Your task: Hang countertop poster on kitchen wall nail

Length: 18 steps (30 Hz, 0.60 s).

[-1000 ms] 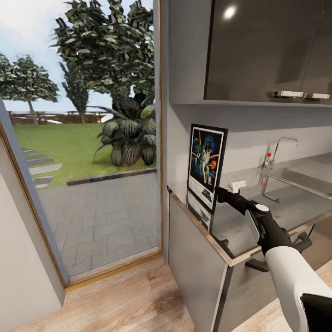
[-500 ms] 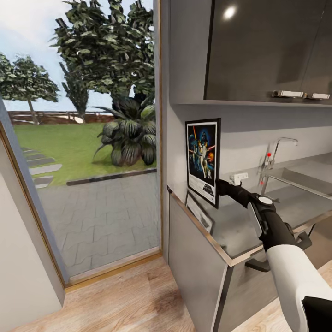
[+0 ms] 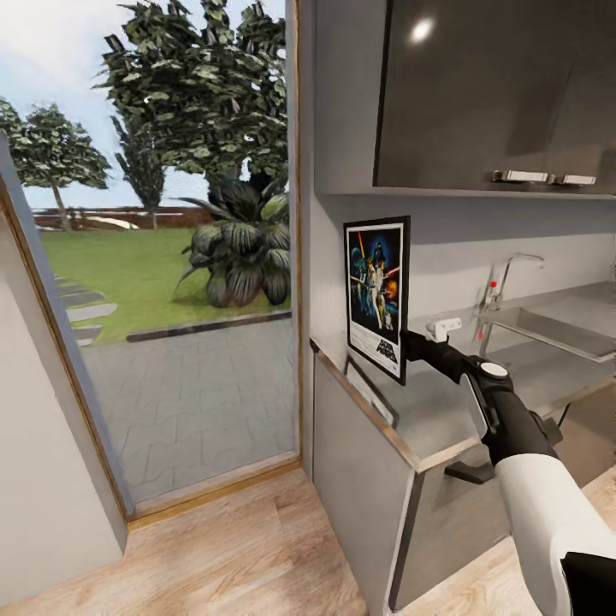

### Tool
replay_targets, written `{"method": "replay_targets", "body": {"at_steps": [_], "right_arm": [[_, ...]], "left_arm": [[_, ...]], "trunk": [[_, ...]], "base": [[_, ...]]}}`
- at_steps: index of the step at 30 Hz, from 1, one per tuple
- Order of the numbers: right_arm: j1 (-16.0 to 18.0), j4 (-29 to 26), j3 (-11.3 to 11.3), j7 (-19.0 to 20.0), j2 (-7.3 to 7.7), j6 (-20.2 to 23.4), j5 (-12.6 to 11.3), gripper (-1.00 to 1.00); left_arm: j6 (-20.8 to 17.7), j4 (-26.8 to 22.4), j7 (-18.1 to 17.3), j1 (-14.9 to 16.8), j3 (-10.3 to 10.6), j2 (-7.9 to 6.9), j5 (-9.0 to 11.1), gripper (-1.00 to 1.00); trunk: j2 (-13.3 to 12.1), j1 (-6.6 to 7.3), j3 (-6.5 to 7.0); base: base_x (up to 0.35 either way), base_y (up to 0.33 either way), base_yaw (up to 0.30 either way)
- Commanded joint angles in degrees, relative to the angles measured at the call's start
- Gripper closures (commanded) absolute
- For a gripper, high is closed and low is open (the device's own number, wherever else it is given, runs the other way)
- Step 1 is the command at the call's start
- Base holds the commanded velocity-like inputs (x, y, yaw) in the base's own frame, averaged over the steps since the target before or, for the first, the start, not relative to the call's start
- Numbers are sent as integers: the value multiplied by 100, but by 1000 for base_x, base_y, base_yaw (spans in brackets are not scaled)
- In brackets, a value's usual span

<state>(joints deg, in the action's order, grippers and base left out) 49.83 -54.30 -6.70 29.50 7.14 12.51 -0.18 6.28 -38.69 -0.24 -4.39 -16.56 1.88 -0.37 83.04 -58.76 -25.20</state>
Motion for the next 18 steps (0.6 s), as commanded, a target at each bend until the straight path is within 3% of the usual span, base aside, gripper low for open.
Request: {"method": "replay_targets", "body": {"at_steps": [1,18], "right_arm": [[1,-8,-16,48,-2,49,-17,100],[-61,-34,-16,85,-2,17,-17,100]], "left_arm": [[9,-7,-3,0,-14,5,-5,-100],[12,-7,-3,0,-14,5,-4,-100]], "trunk": [[4,3,-5],[4,3,-5]], "base": [[-328,0,0],[-335,0,0]]}}
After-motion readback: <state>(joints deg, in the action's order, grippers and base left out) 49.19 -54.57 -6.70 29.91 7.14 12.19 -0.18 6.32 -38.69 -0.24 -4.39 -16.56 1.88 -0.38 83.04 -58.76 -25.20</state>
